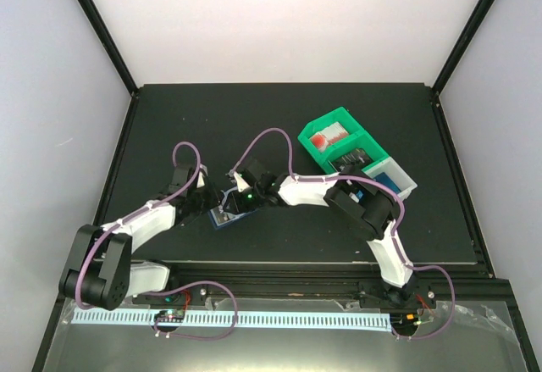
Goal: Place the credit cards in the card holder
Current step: Turn over the card slot in the card holder.
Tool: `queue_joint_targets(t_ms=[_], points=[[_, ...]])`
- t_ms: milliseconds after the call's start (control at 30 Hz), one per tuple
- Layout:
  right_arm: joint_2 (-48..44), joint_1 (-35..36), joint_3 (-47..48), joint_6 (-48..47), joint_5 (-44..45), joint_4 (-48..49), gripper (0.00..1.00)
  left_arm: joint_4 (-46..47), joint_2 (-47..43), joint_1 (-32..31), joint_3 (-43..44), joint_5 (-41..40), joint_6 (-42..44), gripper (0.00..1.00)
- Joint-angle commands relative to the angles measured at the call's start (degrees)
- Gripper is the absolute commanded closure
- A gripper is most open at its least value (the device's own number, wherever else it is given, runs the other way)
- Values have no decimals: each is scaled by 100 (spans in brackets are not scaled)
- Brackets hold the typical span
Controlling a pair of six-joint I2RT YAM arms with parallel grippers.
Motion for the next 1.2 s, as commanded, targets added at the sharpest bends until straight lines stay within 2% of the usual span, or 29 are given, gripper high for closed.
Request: queue_joint_targets(t_ms=[0, 233, 400, 500, 800, 1033, 1167], points=[[-34, -55, 143, -204, -60, -160, 73, 84, 128, 75, -40, 45, 139, 87], [-520, -117, -6, -198, 491, -253, 63, -230, 136, 102, -73, -443, 265, 88], [-506, -120, 18, -197, 986, -457, 59, -336, 105, 102, -65, -502, 273, 88], [-386, -128, 91, -199, 952, -515, 57, -386, 43, 104, -64, -546, 284, 88], [-124, -118, 206, -284, -139, -225, 57, -566, -200, 107, -43, -635, 229, 88], [26, -62, 305, -317, -873, 95, 57, -1124, -1144, 104, 124, -1160, 117, 87], [301, 3, 500, -308, -1150, 87, 51, -1374, -1590, 111, 172, -1301, 99, 86]])
